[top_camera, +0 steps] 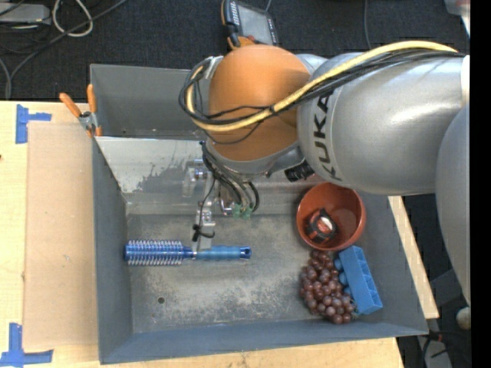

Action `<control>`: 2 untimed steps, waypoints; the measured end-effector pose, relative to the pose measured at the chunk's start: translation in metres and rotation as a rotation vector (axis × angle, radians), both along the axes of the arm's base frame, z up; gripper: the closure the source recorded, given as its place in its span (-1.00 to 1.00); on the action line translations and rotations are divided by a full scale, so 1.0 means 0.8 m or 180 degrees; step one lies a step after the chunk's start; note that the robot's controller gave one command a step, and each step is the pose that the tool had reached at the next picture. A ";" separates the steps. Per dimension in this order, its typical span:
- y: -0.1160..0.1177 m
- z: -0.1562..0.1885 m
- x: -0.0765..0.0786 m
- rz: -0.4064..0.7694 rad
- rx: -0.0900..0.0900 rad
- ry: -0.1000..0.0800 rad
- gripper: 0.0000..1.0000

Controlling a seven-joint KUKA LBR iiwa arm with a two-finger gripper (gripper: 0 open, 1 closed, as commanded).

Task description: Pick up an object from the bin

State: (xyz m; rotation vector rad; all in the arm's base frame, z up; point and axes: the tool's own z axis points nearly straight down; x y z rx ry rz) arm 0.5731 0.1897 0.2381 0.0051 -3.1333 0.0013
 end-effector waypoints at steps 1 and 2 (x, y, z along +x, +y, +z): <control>-0.002 0.005 0.003 -0.0017 0.0004 -0.0024 -1.00; 0.035 -0.176 0.011 0.0338 0.0009 -0.0026 -1.00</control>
Offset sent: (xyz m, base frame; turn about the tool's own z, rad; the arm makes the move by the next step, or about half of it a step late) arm 0.0085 0.0339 -0.1681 -0.1283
